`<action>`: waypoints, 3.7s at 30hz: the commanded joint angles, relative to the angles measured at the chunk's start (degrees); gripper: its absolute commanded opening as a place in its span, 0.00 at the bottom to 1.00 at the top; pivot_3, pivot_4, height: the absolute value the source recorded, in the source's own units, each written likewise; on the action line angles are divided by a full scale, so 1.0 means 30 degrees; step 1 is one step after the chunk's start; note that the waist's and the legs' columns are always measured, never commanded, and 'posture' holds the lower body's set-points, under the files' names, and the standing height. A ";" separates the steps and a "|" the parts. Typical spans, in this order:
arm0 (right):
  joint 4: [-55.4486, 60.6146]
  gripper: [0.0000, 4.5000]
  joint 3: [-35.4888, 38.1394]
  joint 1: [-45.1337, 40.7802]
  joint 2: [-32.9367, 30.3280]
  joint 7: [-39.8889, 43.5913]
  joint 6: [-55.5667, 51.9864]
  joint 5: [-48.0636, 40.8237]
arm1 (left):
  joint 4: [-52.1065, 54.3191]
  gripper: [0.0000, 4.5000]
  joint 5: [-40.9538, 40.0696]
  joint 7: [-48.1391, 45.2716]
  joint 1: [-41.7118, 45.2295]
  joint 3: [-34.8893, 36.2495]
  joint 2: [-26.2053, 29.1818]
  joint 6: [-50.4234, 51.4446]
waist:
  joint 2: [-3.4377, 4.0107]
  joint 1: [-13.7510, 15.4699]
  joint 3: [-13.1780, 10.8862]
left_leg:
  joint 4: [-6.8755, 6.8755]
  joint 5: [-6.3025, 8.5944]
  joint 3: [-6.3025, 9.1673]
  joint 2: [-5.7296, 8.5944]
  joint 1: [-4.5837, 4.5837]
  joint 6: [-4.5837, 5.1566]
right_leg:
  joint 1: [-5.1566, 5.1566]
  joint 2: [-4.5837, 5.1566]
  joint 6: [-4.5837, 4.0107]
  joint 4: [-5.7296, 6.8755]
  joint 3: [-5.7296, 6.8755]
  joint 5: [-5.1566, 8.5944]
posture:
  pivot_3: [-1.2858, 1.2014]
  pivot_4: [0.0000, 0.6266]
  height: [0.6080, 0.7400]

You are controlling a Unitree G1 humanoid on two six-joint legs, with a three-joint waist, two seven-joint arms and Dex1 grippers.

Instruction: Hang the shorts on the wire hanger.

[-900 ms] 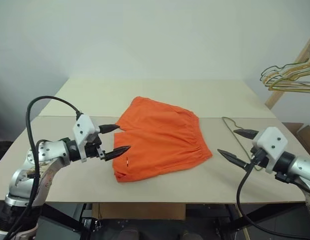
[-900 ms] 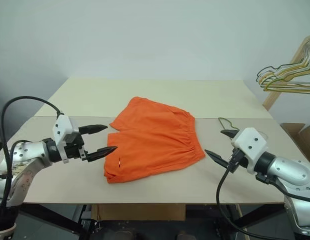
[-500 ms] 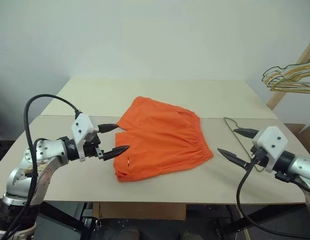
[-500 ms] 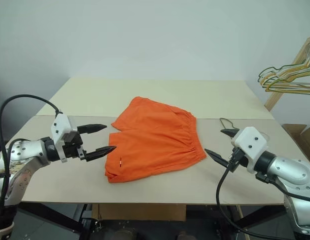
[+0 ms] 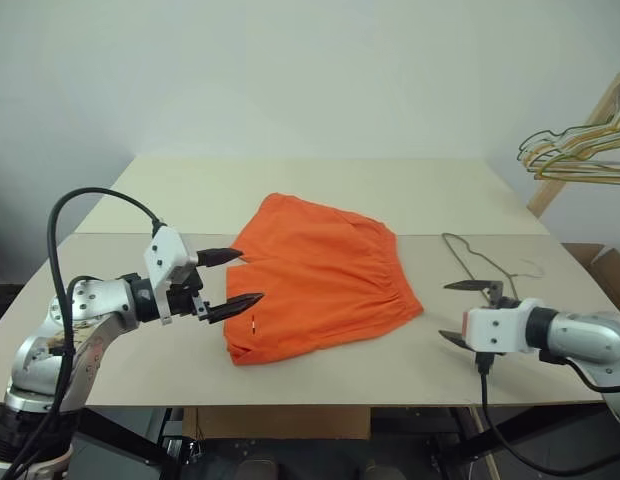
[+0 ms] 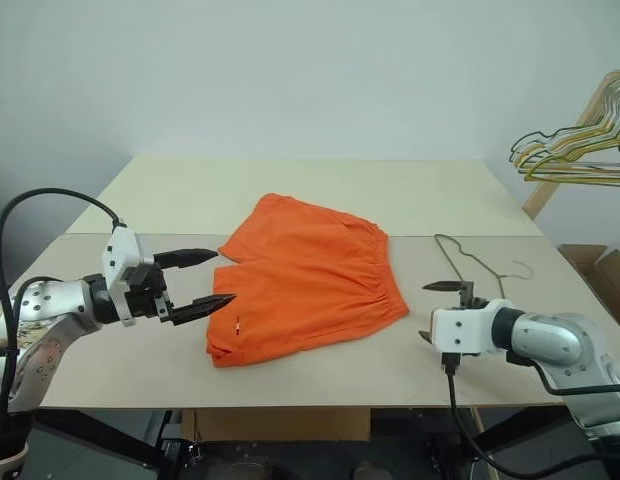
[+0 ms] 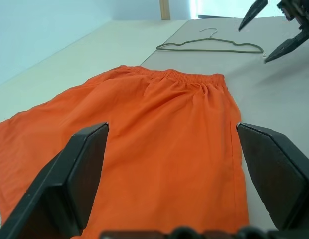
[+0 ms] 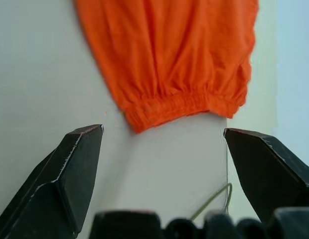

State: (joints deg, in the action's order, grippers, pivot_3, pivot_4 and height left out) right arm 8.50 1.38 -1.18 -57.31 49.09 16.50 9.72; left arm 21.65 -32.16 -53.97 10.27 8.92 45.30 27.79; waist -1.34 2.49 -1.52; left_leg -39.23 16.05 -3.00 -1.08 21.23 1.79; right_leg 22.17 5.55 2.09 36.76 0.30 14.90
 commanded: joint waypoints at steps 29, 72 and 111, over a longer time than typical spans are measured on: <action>-1.1484 0.56 -0.8044 -0.9005 0.4248 -0.7297 0.4814 1.0287 | 0.1433 1.00 -0.0264 0.0660 -0.0558 0.0661 -0.0071 0.0035 | -0.0151 -0.0349 0.0098 | 0.0001 -0.0020 -0.0018 -0.0035 -0.0076 -0.0034 | -0.0020 -0.0046 -0.0031 0.0055 -0.0062 -0.0016 | 0.58 0.00 1.00; -0.4849 0.00 -0.6641 -0.6685 0.3107 -0.3200 0.2147 0.6559 | -0.3988 0.65 1.6938 0.0607 -0.1336 -0.6988 0.3651 -0.8591 | -0.0027 -0.0053 0.0051 | 0.0042 -0.0021 -0.0115 -0.0048 -0.0066 -0.0035 | 0.0034 -0.0046 -0.0028 0.0065 -0.0092 -0.0013 | 0.55 0.00 1.00; -0.5722 0.14 -0.5980 -0.4647 -0.1039 -0.2613 0.8979 0.4181 | 0.0591 0.00 0.8524 -0.6644 -0.3860 -0.4777 0.6494 -0.9582 | -0.0011 -0.0205 0.0040 | 0.0040 -0.0016 -0.0189 -0.0137 -0.0089 -0.0028 | 0.0044 -0.0106 -0.0035 0.0058 -0.0152 -0.0012 | 0.55 0.00 1.00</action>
State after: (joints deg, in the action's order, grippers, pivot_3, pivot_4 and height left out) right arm -10.44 -18.46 -14.96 -59.47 40.89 42.15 24.24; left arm 23.76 -8.01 -74.53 -1.60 -6.54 63.72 -0.15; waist -1.38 1.87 -1.40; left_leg -39.11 16.00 -3.57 -1.53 20.97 1.70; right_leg 22.30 5.22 1.98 36.92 -0.15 14.86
